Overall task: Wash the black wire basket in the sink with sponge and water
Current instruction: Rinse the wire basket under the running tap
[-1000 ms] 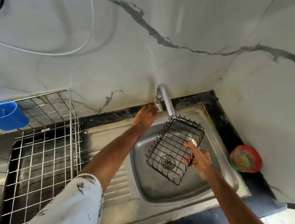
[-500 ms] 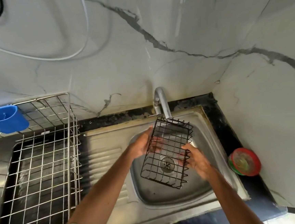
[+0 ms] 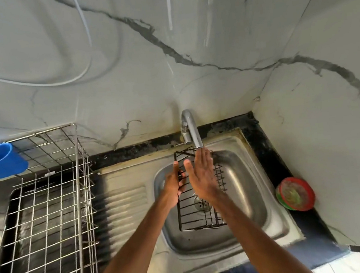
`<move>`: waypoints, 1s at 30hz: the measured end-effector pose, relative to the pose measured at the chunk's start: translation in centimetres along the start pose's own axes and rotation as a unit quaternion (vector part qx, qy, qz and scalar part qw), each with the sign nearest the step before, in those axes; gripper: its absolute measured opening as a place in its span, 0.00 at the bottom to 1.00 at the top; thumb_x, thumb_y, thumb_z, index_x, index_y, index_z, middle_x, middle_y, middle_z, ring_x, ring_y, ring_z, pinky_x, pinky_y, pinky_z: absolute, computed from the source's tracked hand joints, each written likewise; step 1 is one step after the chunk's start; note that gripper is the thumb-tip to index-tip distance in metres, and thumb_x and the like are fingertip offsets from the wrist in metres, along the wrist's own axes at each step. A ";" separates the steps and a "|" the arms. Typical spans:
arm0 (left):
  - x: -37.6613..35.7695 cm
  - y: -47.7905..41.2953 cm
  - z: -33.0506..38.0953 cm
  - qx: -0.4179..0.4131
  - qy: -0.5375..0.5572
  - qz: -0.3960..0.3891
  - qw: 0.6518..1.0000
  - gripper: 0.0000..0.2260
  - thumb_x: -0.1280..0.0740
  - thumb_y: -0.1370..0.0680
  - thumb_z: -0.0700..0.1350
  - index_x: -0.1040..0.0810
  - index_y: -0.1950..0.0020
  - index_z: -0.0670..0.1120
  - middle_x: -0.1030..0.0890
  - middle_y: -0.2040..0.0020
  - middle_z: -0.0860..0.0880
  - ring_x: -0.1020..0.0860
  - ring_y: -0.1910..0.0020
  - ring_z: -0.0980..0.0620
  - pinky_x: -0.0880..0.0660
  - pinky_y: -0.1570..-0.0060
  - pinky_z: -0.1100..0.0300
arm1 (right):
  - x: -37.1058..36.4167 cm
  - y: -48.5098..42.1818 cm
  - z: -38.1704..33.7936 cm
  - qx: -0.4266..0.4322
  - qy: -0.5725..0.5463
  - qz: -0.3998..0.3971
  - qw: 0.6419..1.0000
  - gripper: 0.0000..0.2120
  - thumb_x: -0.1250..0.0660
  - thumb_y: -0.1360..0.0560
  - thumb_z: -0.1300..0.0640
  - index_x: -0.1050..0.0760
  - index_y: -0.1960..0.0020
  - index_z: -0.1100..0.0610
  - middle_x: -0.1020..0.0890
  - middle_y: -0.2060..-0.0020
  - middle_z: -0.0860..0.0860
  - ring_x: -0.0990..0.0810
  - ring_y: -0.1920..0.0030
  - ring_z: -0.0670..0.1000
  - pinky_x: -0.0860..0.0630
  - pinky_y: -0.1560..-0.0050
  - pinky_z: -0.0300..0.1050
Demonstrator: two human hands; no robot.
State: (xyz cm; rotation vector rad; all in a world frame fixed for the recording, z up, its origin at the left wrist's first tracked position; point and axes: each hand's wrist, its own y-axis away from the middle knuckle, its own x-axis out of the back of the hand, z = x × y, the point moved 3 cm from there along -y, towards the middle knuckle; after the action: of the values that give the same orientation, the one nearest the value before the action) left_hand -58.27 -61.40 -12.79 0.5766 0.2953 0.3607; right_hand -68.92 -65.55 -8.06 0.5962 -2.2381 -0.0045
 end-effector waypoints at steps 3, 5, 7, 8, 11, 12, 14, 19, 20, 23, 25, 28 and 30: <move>1.0 -0.1 -0.6 -0.010 0.028 0.015 0.999 0.27 0.47 0.13 0.59 0.22 0.65 0.49 0.30 0.76 0.52 0.35 0.80 0.57 0.40 0.82 0.66 | -2.1 2.2 -0.4 0.098 0.057 -0.008 0.994 0.37 0.60 0.17 0.36 0.67 0.19 0.58 0.66 0.20 0.54 0.68 0.20 0.50 0.62 0.20 0.51; 1.6 0.1 -0.5 -0.006 0.028 0.028 0.999 0.26 0.47 0.14 0.59 0.25 0.65 0.48 0.31 0.77 0.53 0.35 0.80 0.57 0.40 0.82 0.66 | -2.4 2.5 0.2 0.122 0.052 -0.032 0.991 0.35 0.57 0.16 0.38 0.68 0.19 0.56 0.67 0.20 0.52 0.69 0.21 0.47 0.61 0.20 0.50; 1.8 0.2 -0.2 -0.007 -0.001 0.041 0.999 0.24 0.46 0.14 0.59 0.26 0.63 0.48 0.32 0.76 0.52 0.36 0.80 0.56 0.40 0.82 0.65 | -2.1 1.4 1.0 0.113 0.037 -0.042 0.992 0.34 0.55 0.15 0.40 0.69 0.19 0.53 0.66 0.20 0.50 0.68 0.21 0.46 0.58 0.19 0.54; 1.8 0.2 -0.1 -0.004 -0.016 0.050 0.999 0.24 0.46 0.14 0.60 0.26 0.63 0.48 0.32 0.75 0.52 0.36 0.79 0.56 0.41 0.82 0.64 | -1.8 0.8 1.4 0.103 0.024 -0.045 0.993 0.34 0.54 0.15 0.40 0.69 0.19 0.52 0.66 0.20 0.49 0.68 0.21 0.46 0.58 0.19 0.56; 1.8 0.3 0.3 -0.006 -0.051 0.059 0.997 0.24 0.45 0.14 0.61 0.25 0.61 0.48 0.30 0.73 0.52 0.37 0.78 0.54 0.43 0.81 0.61 | -0.9 0.1 1.8 0.079 -0.023 -0.030 0.996 0.33 0.52 0.15 0.41 0.67 0.19 0.50 0.64 0.19 0.47 0.65 0.20 0.45 0.55 0.19 0.58; 1.7 0.5 0.5 -0.016 -0.063 0.057 0.996 0.24 0.45 0.14 0.61 0.25 0.61 0.48 0.30 0.73 0.51 0.38 0.78 0.54 0.43 0.80 0.61 | -0.8 0.3 1.7 0.077 -0.033 -0.017 0.996 0.34 0.51 0.15 0.42 0.66 0.19 0.51 0.63 0.19 0.48 0.63 0.20 0.46 0.55 0.19 0.55; 1.6 1.1 0.8 -0.042 -0.075 0.055 0.995 0.23 0.44 0.14 0.60 0.25 0.61 0.48 0.30 0.73 0.51 0.37 0.78 0.55 0.42 0.80 0.61 | -0.5 0.9 1.6 0.070 -0.057 0.014 0.996 0.36 0.46 0.16 0.44 0.63 0.18 0.54 0.60 0.19 0.50 0.60 0.19 0.47 0.53 0.21 0.47; 0.3 2.4 1.4 -0.084 -0.070 0.022 0.994 0.21 0.43 0.13 0.55 0.23 0.59 0.45 0.25 0.72 0.49 0.31 0.77 0.53 0.35 0.78 0.61 | 1.2 0.0 1.6 -0.024 -0.164 0.090 0.982 0.26 0.32 0.20 0.50 0.34 0.26 0.55 0.25 0.30 0.52 0.25 0.32 0.50 0.25 0.39 0.39; 0.2 2.4 1.4 -0.085 -0.062 0.013 0.994 0.22 0.44 0.13 0.55 0.22 0.59 0.44 0.22 0.71 0.48 0.27 0.75 0.52 0.31 0.76 0.60 | 1.6 -0.4 1.7 -0.034 -0.175 0.106 0.978 0.20 0.31 0.21 0.52 0.29 0.31 0.56 0.19 0.40 0.52 0.18 0.42 0.52 0.22 0.49 0.34; 0.1 1.8 1.4 -0.094 -0.066 0.000 0.993 0.21 0.44 0.13 0.55 0.17 0.50 0.44 0.13 0.59 0.44 0.18 0.64 0.51 0.23 0.65 0.61 | 2.1 -0.4 1.9 -0.027 -0.158 0.154 0.975 0.10 0.33 0.20 0.60 0.25 0.39 0.60 0.19 0.55 0.46 0.18 0.59 0.49 0.22 0.62 0.31; 0.1 1.5 1.7 -0.098 -0.089 -0.013 0.991 0.23 0.44 0.14 0.57 0.15 0.47 0.43 0.12 0.52 0.44 0.15 0.59 0.46 0.19 0.61 0.59 | 2.6 0.3 1.7 -0.033 -0.140 0.171 0.975 0.10 0.34 0.21 0.64 0.26 0.40 0.60 0.20 0.56 0.45 0.19 0.61 0.44 0.19 0.62 0.35; -0.1 1.7 2.3 -0.134 -0.102 0.002 0.986 0.24 0.42 0.13 0.55 0.18 0.46 0.36 0.12 0.57 0.42 0.16 0.66 0.45 0.20 0.68 0.59 | 2.9 1.5 1.3 -0.036 -0.176 0.137 0.974 0.17 0.39 0.22 0.70 0.34 0.35 0.62 0.18 0.52 0.52 0.21 0.63 0.40 0.24 0.67 0.29; -0.2 1.7 2.5 -0.159 -0.106 0.039 0.981 0.24 0.40 0.14 0.55 0.18 0.50 0.34 0.15 0.66 0.43 0.20 0.73 0.51 0.24 0.74 0.62 | 2.9 2.3 0.8 -0.003 -0.183 0.078 0.980 0.24 0.41 0.22 0.70 0.39 0.28 0.61 0.21 0.40 0.53 0.19 0.52 0.37 0.24 0.55 0.26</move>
State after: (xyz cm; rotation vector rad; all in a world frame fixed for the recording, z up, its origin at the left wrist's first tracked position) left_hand -57.97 -61.31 -9.77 0.3088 0.0080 0.4087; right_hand -72.10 -64.92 -6.11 0.4410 -2.6359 -0.0456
